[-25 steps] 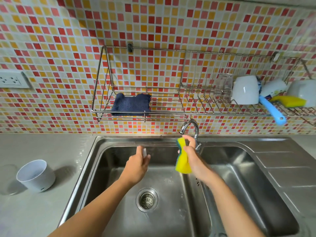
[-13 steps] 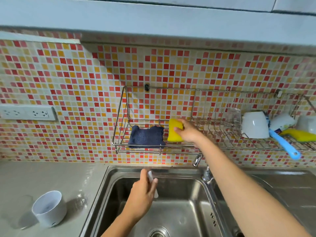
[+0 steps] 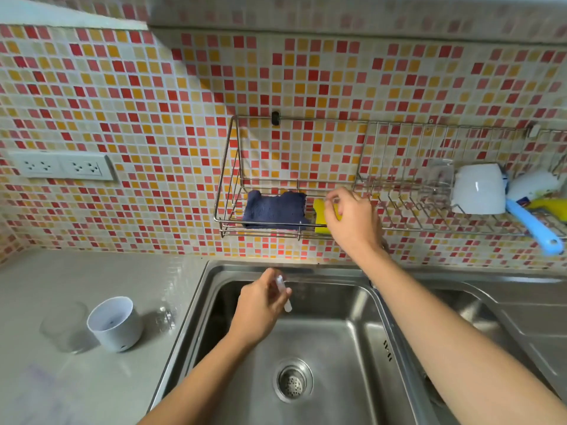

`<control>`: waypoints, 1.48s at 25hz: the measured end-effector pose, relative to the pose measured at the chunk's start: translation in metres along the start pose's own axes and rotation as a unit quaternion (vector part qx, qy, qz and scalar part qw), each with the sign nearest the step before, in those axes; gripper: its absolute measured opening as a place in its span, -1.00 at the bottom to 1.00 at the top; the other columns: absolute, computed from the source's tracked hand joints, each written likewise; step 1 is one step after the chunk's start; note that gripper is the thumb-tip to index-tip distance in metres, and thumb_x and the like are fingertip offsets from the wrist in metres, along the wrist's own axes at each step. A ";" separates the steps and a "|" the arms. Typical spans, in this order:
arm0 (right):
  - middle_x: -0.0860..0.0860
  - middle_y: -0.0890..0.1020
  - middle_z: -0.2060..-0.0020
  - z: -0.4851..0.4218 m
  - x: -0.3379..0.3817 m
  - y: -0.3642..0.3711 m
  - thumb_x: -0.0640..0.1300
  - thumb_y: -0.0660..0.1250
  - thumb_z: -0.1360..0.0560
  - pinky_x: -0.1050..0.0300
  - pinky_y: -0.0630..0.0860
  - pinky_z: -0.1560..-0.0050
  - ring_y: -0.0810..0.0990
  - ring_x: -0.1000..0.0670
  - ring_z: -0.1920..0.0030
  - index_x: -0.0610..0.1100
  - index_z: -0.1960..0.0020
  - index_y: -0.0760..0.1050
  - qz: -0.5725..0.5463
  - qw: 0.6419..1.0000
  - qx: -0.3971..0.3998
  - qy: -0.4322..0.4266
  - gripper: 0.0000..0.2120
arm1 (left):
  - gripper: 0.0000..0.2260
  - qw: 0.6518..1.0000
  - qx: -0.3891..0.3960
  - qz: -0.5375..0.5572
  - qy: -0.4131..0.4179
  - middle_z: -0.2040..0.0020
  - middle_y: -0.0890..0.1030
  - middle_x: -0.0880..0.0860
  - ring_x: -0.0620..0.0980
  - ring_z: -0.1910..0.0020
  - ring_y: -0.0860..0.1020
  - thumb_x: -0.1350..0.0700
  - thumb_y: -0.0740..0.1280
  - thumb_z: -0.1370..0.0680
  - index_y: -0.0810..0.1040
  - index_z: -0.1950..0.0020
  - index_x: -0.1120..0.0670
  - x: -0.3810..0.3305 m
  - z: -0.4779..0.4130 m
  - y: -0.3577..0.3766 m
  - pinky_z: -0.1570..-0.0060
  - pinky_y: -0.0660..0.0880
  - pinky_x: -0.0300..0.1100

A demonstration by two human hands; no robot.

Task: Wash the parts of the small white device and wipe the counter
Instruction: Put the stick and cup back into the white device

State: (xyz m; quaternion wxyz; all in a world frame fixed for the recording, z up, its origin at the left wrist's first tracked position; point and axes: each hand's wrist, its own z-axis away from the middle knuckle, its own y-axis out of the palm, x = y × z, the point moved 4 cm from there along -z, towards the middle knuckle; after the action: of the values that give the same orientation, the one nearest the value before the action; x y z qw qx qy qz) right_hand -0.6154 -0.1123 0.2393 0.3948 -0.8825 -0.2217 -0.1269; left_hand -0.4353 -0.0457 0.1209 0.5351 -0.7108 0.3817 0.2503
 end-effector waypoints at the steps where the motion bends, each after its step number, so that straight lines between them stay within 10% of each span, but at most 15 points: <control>1: 0.16 0.45 0.38 0.020 0.004 -0.005 -0.10 0.26 -0.51 0.25 0.24 0.46 0.46 -0.01 0.39 -0.04 0.07 0.54 -0.006 1.000 -0.021 -0.019 -0.91 | -0.89 1.000 -0.005 -0.008 -0.006 0.44 0.48 -0.12 -0.19 0.45 0.46 0.07 0.35 -0.52 0.44 0.10 0.06 0.003 0.000 0.002 0.40 0.32 -0.40; 6: 0.14 0.38 0.46 0.139 -0.030 0.038 -0.13 0.31 -0.45 0.15 0.30 0.40 0.49 -0.06 0.38 0.00 0.12 0.50 -0.023 0.992 0.086 0.091 -0.96 | -0.86 0.995 0.041 -0.070 -0.064 0.30 0.49 -0.01 -0.05 0.32 0.47 0.04 0.33 -0.53 0.54 0.11 0.11 0.042 0.011 0.022 0.24 0.36 -0.24; 9: 0.00 0.58 -0.01 0.207 -0.054 0.100 -0.14 0.27 -0.46 0.06 0.46 0.03 0.56 -0.10 -0.05 -0.07 -0.18 0.47 0.007 0.952 0.272 0.138 -0.72 | -0.89 0.988 0.108 -0.072 -0.087 0.23 0.59 0.08 0.05 0.23 0.57 0.11 0.36 -0.49 0.58 0.12 0.15 0.066 0.026 0.030 0.18 0.47 -0.14; 14: -0.06 0.34 -0.39 0.232 -0.025 0.160 -0.12 0.24 -0.50 0.12 0.25 -0.35 0.31 -0.06 -0.38 -0.15 -0.44 0.19 0.017 0.904 0.404 0.138 -0.46 | -0.85 0.988 0.089 -0.043 -0.122 0.11 0.66 0.09 0.01 0.11 0.62 0.13 0.39 -0.48 0.60 -0.03 0.12 0.086 0.030 -0.014 0.07 0.54 -0.17; 25: -0.08 0.24 -0.45 0.230 0.190 0.293 -0.02 0.40 -0.44 0.20 0.12 -0.38 0.21 -0.04 -0.44 -0.13 -0.49 0.10 -0.178 0.881 0.418 0.131 -0.25 | -0.83 0.983 0.048 -0.115 -0.138 0.07 0.65 0.06 0.01 0.10 0.59 0.08 0.35 -0.53 0.61 -0.06 0.12 0.205 -0.011 -0.243 0.07 0.50 -0.20; 30: -0.02 0.28 -0.41 0.239 0.238 0.333 0.12 0.54 -0.22 0.07 0.27 -0.36 0.27 -0.02 -0.40 -0.06 -0.49 0.06 -0.229 0.864 0.402 0.197 0.01 | -0.84 0.968 0.157 -0.177 -0.082 0.04 0.67 0.08 -0.04 0.18 0.53 0.13 0.33 -0.53 0.62 -0.07 0.11 0.262 -0.010 -0.254 0.27 0.34 -0.41; 37: 0.14 0.48 -0.18 0.237 0.255 0.348 0.05 0.56 -0.21 0.20 0.45 -0.14 0.47 0.15 -0.16 0.07 -0.33 0.26 -0.281 0.870 0.341 0.220 -0.21 | -0.84 0.961 0.204 -0.183 -0.013 0.05 0.68 0.10 0.08 0.12 0.59 0.16 0.34 -0.51 0.62 -0.06 0.12 0.278 -0.014 -0.243 0.16 0.39 -0.28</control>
State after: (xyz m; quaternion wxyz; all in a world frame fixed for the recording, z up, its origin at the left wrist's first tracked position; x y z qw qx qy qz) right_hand -0.2114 -0.0649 -0.0370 0.6578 -0.5425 -0.3970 -0.3397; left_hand -0.0767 -0.1028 0.0514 0.7107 -0.6409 0.2807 0.0739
